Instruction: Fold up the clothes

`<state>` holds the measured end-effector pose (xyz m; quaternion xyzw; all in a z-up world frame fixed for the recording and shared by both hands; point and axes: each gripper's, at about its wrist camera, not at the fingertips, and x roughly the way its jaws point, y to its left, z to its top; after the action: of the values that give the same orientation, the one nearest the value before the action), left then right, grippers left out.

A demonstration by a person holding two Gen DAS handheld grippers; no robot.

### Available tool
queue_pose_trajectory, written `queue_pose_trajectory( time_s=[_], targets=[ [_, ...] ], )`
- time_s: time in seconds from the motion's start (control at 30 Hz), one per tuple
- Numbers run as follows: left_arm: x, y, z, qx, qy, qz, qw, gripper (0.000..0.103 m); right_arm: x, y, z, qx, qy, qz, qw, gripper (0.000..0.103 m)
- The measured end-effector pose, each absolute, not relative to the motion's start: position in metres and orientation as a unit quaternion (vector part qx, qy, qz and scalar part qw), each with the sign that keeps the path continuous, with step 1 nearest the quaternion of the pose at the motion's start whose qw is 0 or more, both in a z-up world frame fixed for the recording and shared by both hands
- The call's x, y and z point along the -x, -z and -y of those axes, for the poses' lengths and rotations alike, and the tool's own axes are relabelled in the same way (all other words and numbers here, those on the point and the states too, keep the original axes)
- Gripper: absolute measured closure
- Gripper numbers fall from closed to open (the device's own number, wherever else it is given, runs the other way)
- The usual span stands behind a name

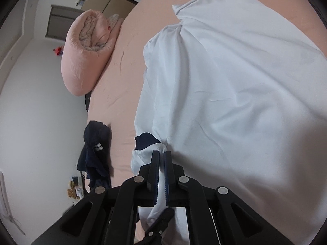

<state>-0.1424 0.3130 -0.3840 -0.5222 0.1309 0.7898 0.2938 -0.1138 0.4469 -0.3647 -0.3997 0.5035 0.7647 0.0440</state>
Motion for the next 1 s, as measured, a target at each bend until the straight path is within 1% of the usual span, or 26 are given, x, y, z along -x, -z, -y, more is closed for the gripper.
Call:
queue_pose_trajectory(
  time_s=[0.03, 0.07, 0.1, 0.13, 0.2, 0.23, 0.27, 0.37, 0.47, 0.6, 0.73, 0.8, 0.83, 0.87, 0.9, 0.93, 1.0],
  targets=[
    [0.142, 0.384, -0.314, 0.521, -0.79, -0.132, 0.295, 0.056, 0.113, 0.365, -0.446, 0.402, -0.767, -0.499, 0.04, 0.102],
    [0.142, 0.384, -0.315, 0.52, -0.79, -0.133, 0.297, 0.059, 0.113, 0.367, -0.445, 0.403, -0.764, -0.503, 0.034, 0.101],
    [0.142, 0.383, -0.316, 0.519, -0.789, -0.133, 0.301, 0.063, 0.114, 0.369, -0.443, 0.405, -0.76, -0.507, 0.027, 0.096],
    [0.141, 0.383, -0.316, 0.519, -0.788, -0.132, 0.303, 0.064, 0.115, 0.371, -0.442, 0.407, -0.757, -0.511, 0.021, 0.095],
    [0.139, 0.382, -0.317, 0.517, -0.788, -0.137, 0.307, 0.065, 0.115, 0.377, -0.442, 0.422, -0.743, -0.518, 0.017, 0.083],
    [0.138, 0.382, -0.318, 0.515, -0.787, -0.143, 0.309, 0.065, 0.115, 0.377, -0.44, 0.425, -0.744, -0.516, 0.015, 0.07],
    [0.137, 0.383, -0.319, 0.514, -0.785, -0.152, 0.31, 0.065, 0.114, 0.378, -0.437, 0.428, -0.744, -0.513, 0.014, 0.065],
    [0.134, 0.385, -0.324, 0.517, -0.779, -0.171, 0.311, 0.064, 0.113, 0.378, -0.427, 0.433, -0.75, -0.5, -0.002, 0.065],
    [0.132, 0.387, -0.328, 0.518, -0.777, -0.184, 0.307, 0.062, 0.115, 0.383, -0.419, 0.435, -0.746, -0.504, -0.008, 0.065],
    [0.132, 0.387, -0.326, 0.52, -0.779, -0.169, 0.309, 0.061, 0.118, 0.395, -0.411, 0.438, -0.735, -0.518, -0.003, 0.065],
    [0.125, 0.386, -0.33, 0.504, -0.786, -0.188, 0.305, 0.061, 0.118, 0.407, -0.407, 0.432, -0.734, -0.524, 0.007, 0.066],
    [0.124, 0.385, -0.331, 0.503, -0.786, -0.19, 0.304, 0.062, 0.114, 0.416, -0.407, 0.424, -0.734, -0.531, 0.01, 0.072],
    [0.124, 0.385, -0.331, 0.505, -0.785, -0.189, 0.304, 0.062, 0.113, 0.417, -0.407, 0.423, -0.736, -0.528, 0.009, 0.08],
    [0.124, 0.384, -0.33, 0.508, -0.785, -0.186, 0.303, 0.063, 0.111, 0.422, -0.41, 0.421, -0.732, -0.536, 0.006, 0.091],
    [0.125, 0.384, -0.33, 0.51, -0.784, -0.184, 0.302, 0.063, 0.108, 0.427, -0.413, 0.419, -0.727, -0.544, 0.002, 0.096],
    [0.124, 0.384, -0.331, 0.511, -0.784, -0.185, 0.301, 0.063, 0.106, 0.432, -0.416, 0.418, -0.722, -0.552, -0.002, 0.1],
    [0.121, 0.384, -0.335, 0.505, -0.785, -0.199, 0.298, 0.062, 0.1, 0.446, -0.426, 0.401, -0.692, -0.6, -0.016, 0.101]
  ],
)
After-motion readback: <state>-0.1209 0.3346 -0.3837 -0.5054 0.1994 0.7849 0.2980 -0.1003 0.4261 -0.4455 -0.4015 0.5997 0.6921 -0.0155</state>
